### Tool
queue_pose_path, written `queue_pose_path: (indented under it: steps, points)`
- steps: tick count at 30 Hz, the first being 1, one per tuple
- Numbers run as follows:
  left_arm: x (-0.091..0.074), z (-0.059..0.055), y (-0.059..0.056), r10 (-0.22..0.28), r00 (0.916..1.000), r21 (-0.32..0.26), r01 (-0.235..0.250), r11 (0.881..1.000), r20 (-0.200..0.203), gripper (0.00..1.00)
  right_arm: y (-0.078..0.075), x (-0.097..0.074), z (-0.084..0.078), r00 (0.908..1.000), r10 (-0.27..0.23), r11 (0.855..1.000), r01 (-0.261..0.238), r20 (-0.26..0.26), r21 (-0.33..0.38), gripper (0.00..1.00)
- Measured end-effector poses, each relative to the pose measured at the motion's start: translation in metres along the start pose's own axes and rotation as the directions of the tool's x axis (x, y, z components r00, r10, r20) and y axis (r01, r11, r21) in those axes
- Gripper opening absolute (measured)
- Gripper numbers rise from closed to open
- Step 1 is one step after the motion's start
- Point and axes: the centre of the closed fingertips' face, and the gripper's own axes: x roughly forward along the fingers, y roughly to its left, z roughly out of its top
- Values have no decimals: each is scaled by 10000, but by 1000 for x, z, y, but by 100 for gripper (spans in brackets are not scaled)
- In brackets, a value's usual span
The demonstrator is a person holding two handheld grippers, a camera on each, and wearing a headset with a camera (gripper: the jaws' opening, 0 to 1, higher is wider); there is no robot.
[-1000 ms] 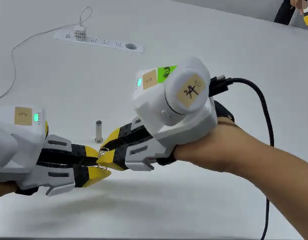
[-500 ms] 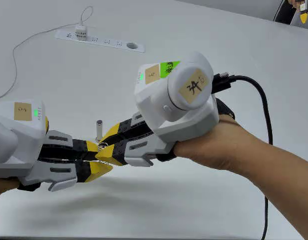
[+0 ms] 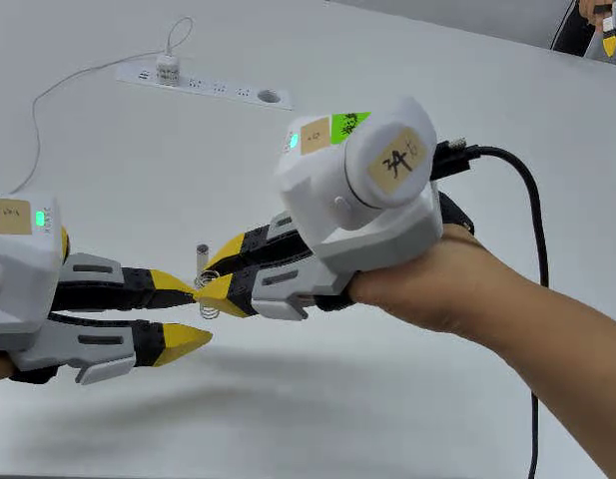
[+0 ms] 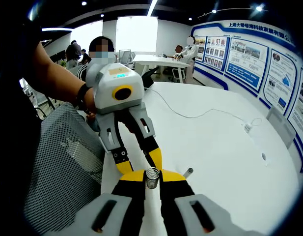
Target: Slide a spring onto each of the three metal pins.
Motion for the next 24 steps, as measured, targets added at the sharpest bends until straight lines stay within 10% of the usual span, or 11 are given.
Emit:
queue_pose_path:
  steps: [24]
  points:
    - [-19,-4,17,1088,9937,-678,-1068,9920,266,44,-58,-1,16,9828,-1592,9862,1539,932,618,12]
